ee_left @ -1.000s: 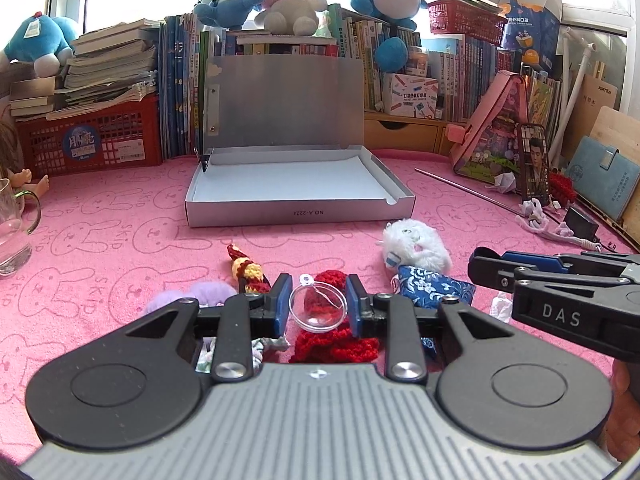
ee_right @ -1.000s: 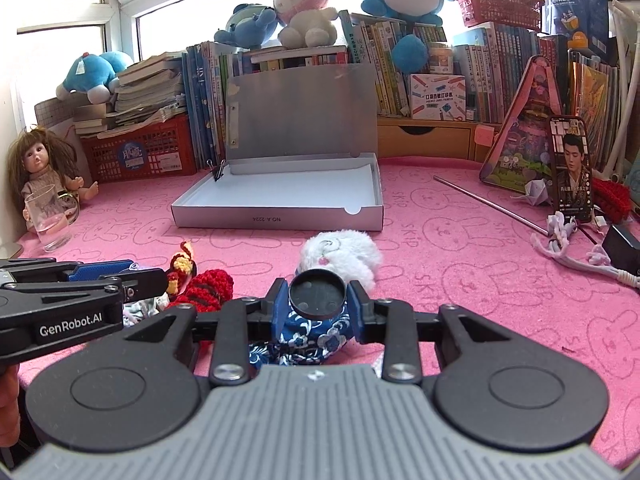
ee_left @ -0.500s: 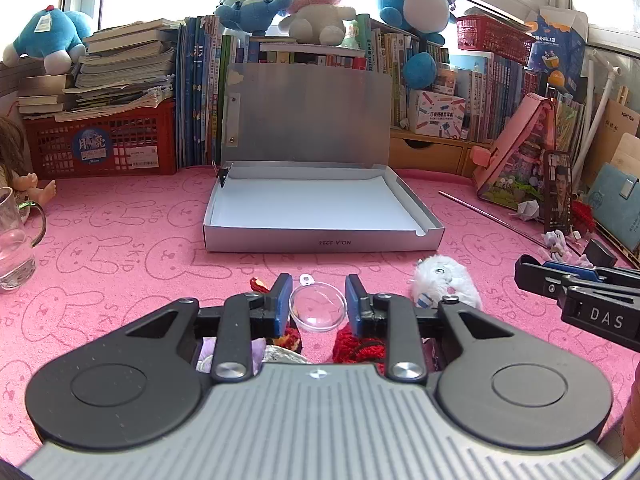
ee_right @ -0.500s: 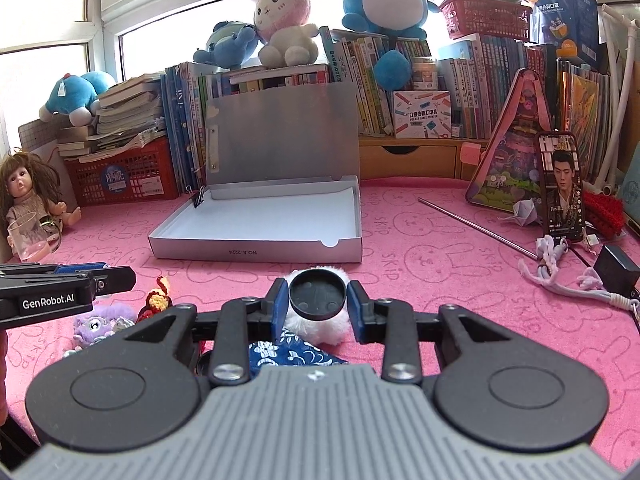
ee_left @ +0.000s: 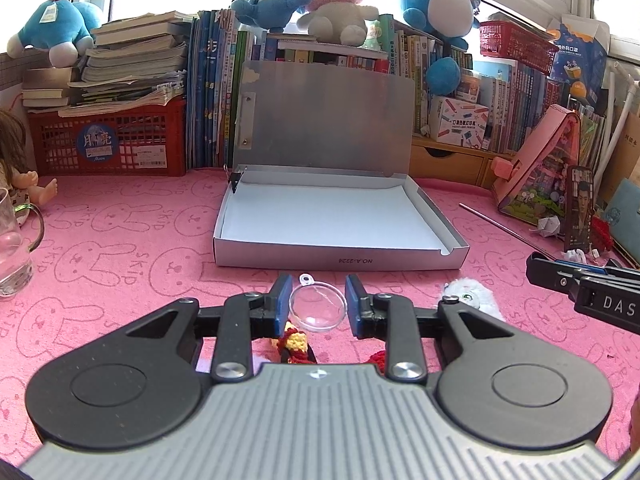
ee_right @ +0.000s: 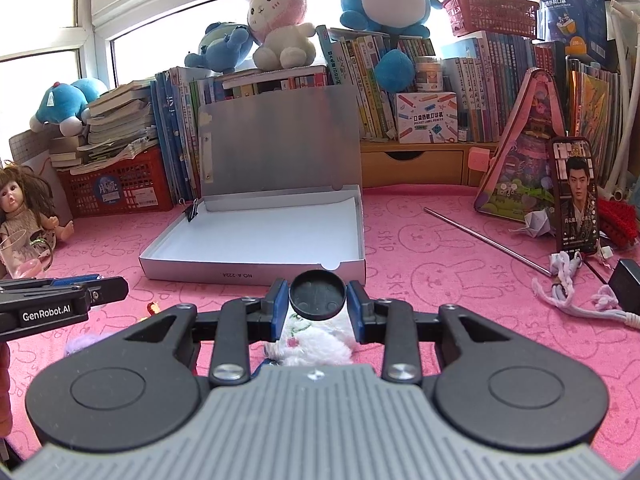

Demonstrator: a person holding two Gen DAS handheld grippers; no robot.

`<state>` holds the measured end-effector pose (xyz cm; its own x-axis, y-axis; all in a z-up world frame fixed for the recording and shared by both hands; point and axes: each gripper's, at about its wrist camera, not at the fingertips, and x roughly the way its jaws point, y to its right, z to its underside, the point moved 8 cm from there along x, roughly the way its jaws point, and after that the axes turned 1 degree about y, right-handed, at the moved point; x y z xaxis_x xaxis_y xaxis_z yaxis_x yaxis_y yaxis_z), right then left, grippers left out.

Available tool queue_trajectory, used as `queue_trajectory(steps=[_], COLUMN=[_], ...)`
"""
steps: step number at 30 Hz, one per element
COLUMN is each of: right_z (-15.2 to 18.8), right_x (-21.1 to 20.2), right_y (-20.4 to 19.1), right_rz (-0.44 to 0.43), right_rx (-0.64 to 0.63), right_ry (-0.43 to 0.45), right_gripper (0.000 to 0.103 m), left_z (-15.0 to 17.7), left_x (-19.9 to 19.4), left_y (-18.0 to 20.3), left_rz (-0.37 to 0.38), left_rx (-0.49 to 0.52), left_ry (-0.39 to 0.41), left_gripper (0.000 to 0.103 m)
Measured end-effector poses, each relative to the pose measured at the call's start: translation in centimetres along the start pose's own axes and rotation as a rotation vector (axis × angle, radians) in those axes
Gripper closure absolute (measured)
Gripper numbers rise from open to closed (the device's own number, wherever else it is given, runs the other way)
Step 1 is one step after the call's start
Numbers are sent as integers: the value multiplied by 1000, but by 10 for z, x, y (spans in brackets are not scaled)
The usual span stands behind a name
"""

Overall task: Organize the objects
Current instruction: 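Carry the black lid and clear dome with both tools over the white box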

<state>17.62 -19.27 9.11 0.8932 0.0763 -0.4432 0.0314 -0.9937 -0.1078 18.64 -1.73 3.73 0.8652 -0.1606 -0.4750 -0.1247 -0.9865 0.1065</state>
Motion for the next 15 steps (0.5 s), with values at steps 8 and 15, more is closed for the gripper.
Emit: queue_trajectory(steps=[8, 15], right_z=[-11, -30], right_x=[26, 50], right_y=[-2, 1], right_rz=[4, 3], right_rx=[-5, -3], right_ry=[-16, -30], right_gripper=[66, 66], left_z=[-13, -35], left_x=[26, 50], left_y=[0, -4], left_rz=[9, 8], left_rx=[-23, -40], left_ry=[-17, -25], left_gripper=[70, 70])
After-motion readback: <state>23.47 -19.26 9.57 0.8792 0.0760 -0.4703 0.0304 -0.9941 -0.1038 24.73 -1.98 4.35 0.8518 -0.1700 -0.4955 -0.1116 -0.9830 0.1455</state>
